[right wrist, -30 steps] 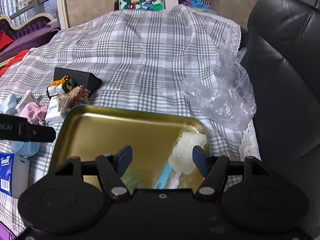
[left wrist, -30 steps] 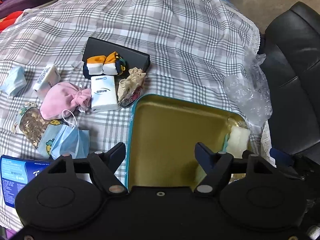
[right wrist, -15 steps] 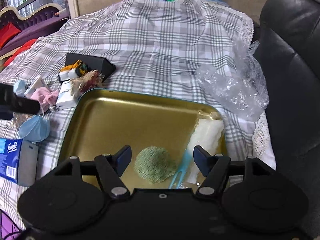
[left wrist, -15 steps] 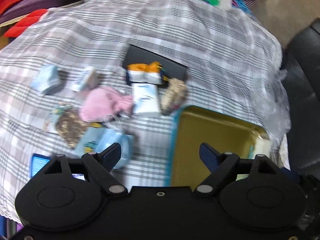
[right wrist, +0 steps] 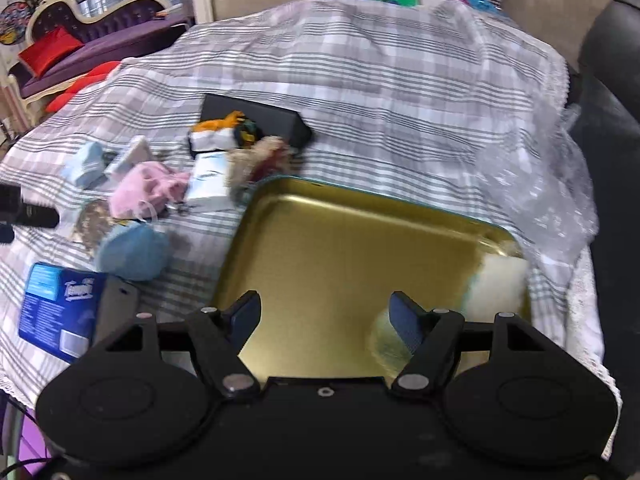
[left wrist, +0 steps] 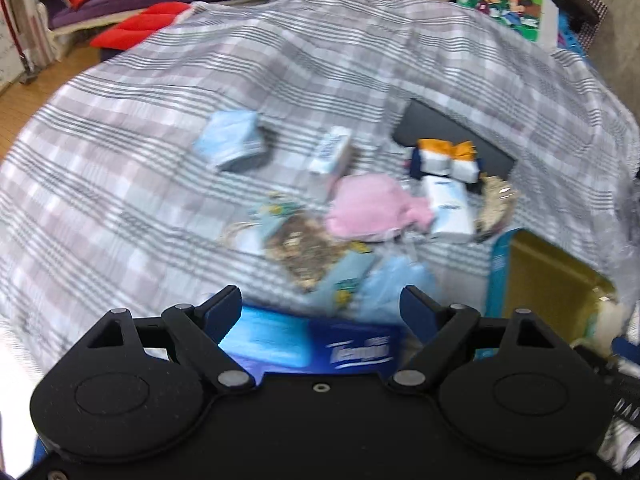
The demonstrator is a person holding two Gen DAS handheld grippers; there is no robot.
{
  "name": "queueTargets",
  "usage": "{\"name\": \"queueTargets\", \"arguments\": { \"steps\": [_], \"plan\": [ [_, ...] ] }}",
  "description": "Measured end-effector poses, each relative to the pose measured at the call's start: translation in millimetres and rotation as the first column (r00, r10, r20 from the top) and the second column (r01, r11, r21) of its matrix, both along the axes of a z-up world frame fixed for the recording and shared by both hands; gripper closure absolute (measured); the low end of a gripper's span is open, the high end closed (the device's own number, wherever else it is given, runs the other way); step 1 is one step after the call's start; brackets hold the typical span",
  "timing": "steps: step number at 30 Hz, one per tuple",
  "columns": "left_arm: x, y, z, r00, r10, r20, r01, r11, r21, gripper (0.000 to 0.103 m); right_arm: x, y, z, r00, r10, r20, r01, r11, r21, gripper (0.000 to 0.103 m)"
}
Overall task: Organize soft objects
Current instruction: 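Grasp the blue face mask with the right gripper while the left gripper withdraws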
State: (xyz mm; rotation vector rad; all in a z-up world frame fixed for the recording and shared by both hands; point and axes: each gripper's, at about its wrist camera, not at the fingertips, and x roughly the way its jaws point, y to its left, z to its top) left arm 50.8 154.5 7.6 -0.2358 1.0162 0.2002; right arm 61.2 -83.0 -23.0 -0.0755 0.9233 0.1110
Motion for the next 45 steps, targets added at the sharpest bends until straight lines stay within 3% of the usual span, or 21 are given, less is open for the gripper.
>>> {"name": "queueTargets", "arguments": {
  "steps": [4, 11, 16, 27, 29, 31, 34, 37, 40, 42, 45],
  "plan": [
    [-15, 11, -1, 1.000, 0.002, 0.012, -0.002, 0.999, 0.041, 0.020, 6, 32, -1, 0.998, 0.058, 0.000, -0.058, 0.997, 0.044, 0.032],
    [-25, 34, 0, 0.998, 0.048, 0.031, -0.049, 0.998, 0.030, 0.016, 27, 104, -16, 0.989, 0.134, -0.059, -0.125, 0.983, 0.136, 0.031],
    [-27, 52, 3, 0.993, 0.104, 0.052, -0.104, 0.995, 0.002, 0.015, 42, 142, -26, 0.989, 0.137, -0.048, -0.130, 0.983, 0.129, 0.017],
    [-22, 70, -8, 0.985, 0.168, 0.032, -0.167, 0.986, -0.025, 0.015, 55, 164, -57, 0.988, 0.134, -0.070, -0.129, 0.989, 0.072, 0.018],
    [-21, 71, -11, 0.985, 0.172, 0.025, -0.171, 0.985, -0.023, 0.015, 55, 161, -62, 0.990, 0.127, -0.068, -0.122, 0.990, 0.070, 0.027],
    [-19, 71, -14, 0.985, 0.172, 0.015, -0.172, 0.985, -0.027, 0.015, 56, 156, -66, 0.988, 0.127, -0.087, -0.119, 0.989, 0.092, 0.054],
    [-15, 71, -17, 0.985, 0.173, 0.005, -0.172, 0.984, -0.050, 0.015, 52, 141, -65, 0.993, 0.105, -0.060, -0.096, 0.986, 0.139, 0.066],
    [-11, 70, -19, 0.985, 0.170, 0.006, -0.170, 0.984, -0.054, 0.015, 40, 124, -54, 0.996, 0.063, 0.066, -0.073, 0.984, 0.161, 0.066],
    [-4, 69, -24, 0.984, 0.176, 0.002, -0.175, 0.983, -0.055, 0.015, 30, 109, -42, 0.973, 0.020, 0.230, -0.062, 0.982, 0.178, 0.066],
    [3, 67, -30, 0.985, 0.172, -0.011, -0.172, 0.983, -0.071, 0.015, 31, 104, -40, 0.961, 0.009, 0.275, -0.062, 0.980, 0.187, 0.066],
    [13, 62, -35, 0.987, 0.157, -0.018, -0.158, 0.983, -0.091, 0.015, 38, 98, -41, 0.961, 0.005, 0.276, -0.078, 0.964, 0.254, 0.066]
  ]
}}
